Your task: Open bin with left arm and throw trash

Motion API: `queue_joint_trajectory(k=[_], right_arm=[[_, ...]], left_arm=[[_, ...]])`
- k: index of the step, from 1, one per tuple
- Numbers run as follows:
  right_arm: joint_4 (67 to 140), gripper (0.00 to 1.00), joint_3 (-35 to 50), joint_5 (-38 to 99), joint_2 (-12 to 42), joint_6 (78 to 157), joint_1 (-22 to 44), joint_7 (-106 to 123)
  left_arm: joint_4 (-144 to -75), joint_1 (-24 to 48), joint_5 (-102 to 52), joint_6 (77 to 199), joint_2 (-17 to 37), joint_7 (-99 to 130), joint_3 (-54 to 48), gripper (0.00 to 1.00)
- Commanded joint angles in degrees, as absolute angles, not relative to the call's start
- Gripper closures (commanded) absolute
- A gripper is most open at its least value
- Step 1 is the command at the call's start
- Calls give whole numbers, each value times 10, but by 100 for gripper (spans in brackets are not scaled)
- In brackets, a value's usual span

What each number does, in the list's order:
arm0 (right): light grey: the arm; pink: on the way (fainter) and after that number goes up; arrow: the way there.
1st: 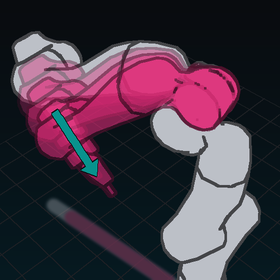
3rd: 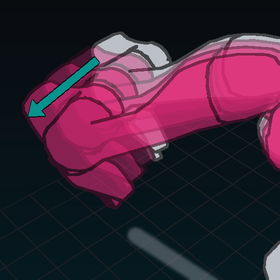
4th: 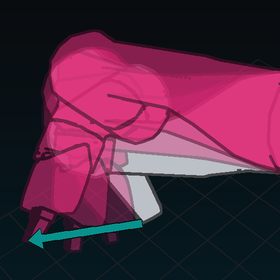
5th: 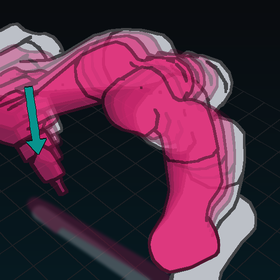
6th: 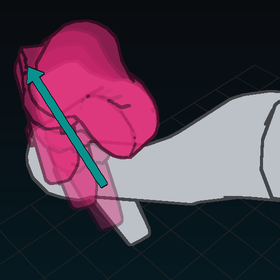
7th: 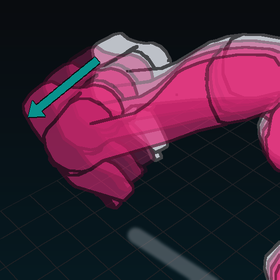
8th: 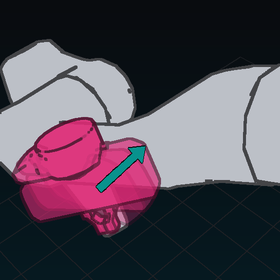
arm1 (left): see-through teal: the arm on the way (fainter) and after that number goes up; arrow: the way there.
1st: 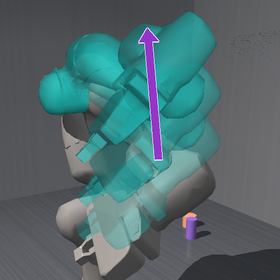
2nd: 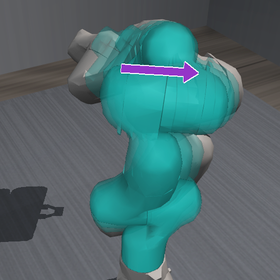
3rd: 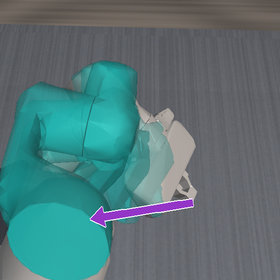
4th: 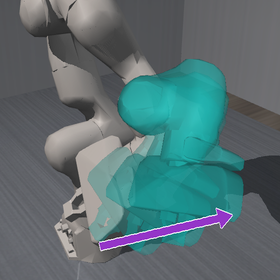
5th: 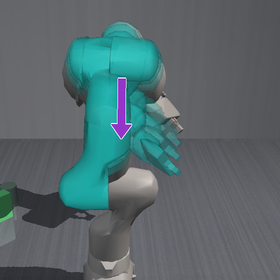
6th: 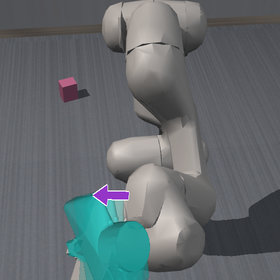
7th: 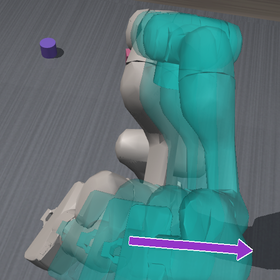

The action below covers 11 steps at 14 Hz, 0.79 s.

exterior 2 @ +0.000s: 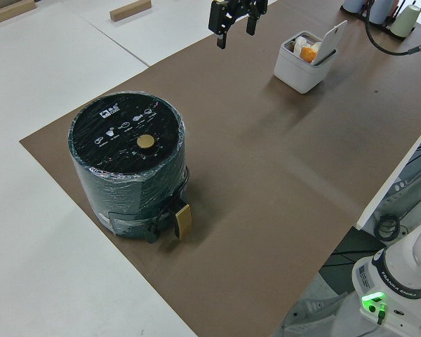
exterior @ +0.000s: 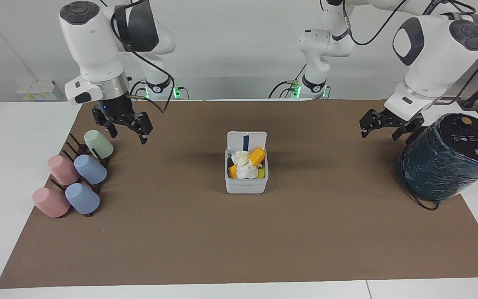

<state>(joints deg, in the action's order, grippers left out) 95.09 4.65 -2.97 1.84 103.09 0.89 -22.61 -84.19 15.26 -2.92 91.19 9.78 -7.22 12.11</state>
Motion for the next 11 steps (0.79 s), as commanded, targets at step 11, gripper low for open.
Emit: queue_joint_trajectory(k=[11], right_arm=[[942, 0, 55, -33, 1, 942, -6, -146]], left_arm=[[-874, 149, -13, 917, 71, -70, 122, 0]])
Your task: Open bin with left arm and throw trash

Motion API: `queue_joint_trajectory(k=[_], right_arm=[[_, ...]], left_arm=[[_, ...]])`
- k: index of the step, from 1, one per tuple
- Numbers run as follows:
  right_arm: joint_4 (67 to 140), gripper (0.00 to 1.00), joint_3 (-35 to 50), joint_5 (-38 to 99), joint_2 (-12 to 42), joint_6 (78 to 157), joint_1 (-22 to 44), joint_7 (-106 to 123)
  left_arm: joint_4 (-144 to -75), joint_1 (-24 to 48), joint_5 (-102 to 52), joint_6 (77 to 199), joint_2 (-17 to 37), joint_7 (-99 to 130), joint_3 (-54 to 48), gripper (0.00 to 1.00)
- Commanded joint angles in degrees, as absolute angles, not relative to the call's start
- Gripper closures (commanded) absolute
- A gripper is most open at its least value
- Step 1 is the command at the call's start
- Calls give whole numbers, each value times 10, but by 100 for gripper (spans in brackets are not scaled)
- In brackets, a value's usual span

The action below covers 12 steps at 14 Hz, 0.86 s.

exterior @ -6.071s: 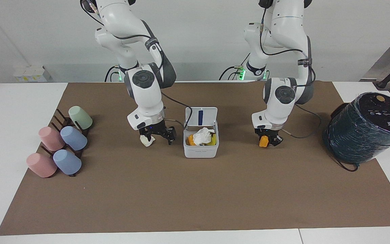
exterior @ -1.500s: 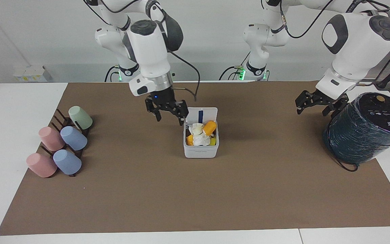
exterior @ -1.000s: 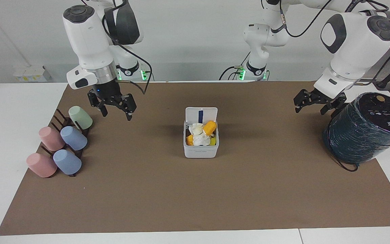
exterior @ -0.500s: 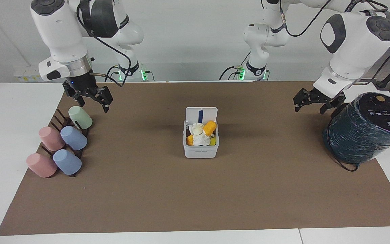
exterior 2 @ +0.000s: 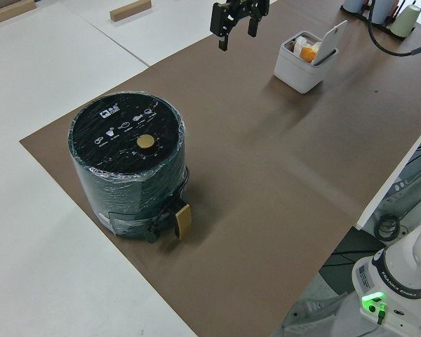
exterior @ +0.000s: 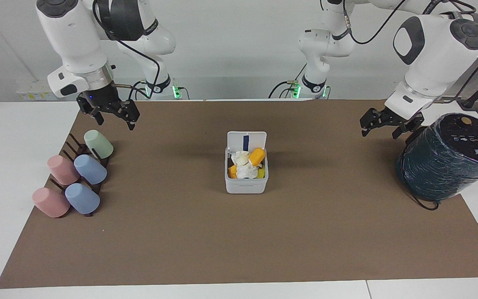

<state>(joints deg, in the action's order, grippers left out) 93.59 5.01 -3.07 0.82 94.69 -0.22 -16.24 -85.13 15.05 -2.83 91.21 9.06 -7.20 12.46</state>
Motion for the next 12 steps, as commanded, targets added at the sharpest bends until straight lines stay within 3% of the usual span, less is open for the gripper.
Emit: queue_joint_trajectory(k=[1, 12], right_arm=[[942, 0, 55, -33, 1, 942, -6, -146], [949, 0, 55, -24, -1, 942, -9, -119]], left_arm=[[-874, 149, -13, 917, 71, -70, 122, 0], [-874, 149, -13, 917, 70, -70, 122, 0]])
